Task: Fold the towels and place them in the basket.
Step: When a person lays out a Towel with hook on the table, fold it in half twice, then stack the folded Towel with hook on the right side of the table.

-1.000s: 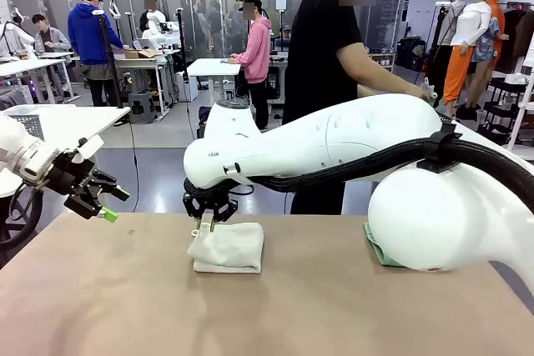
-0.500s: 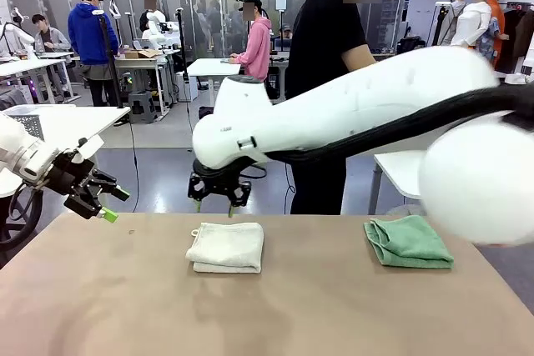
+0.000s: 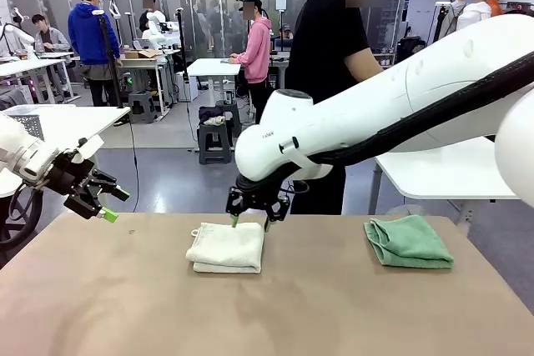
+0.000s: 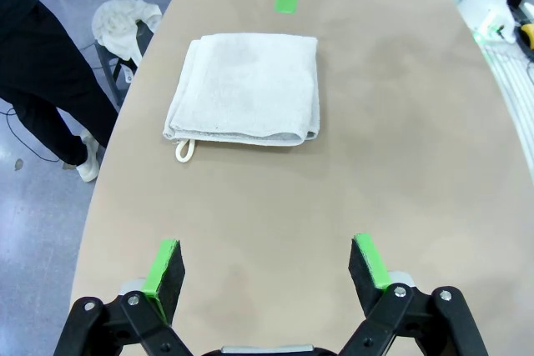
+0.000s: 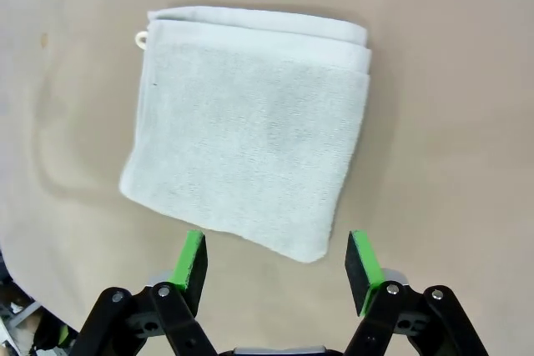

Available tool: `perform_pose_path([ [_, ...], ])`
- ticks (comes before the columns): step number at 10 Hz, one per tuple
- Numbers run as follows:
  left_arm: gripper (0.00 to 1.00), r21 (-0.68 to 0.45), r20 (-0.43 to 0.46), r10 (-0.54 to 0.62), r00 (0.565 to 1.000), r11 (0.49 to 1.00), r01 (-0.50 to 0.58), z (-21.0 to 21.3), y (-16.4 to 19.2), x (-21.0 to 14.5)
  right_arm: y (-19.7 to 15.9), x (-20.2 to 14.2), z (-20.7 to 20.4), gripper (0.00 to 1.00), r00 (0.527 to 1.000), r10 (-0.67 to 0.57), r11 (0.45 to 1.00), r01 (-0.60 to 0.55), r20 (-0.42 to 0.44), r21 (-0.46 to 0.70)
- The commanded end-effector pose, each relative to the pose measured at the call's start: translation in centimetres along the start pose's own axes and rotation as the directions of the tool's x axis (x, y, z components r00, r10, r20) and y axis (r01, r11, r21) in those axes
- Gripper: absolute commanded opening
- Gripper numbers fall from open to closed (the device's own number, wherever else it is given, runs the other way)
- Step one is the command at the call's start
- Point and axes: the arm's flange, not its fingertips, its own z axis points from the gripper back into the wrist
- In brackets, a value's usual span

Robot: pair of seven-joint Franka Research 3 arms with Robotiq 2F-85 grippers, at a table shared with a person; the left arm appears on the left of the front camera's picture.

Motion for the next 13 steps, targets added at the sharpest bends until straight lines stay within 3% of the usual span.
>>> perform_pose_path([
  [1,0.87,0.002,0.001,-0.001,1.0,1.0,0.001,0.11,0.0,0.08,-1.46,-0.97,0.19,0.83,1.0,-0.008,1.0,0.008,0.011,0.024],
  [13,0.87,0.002,0.001,-0.001,1.0,1.0,0.001,0.11,0.0,0.08,-1.59,-0.09,-0.47,0.83,1.0,-0.024,1.0,0.024,-0.004,0.0],
])
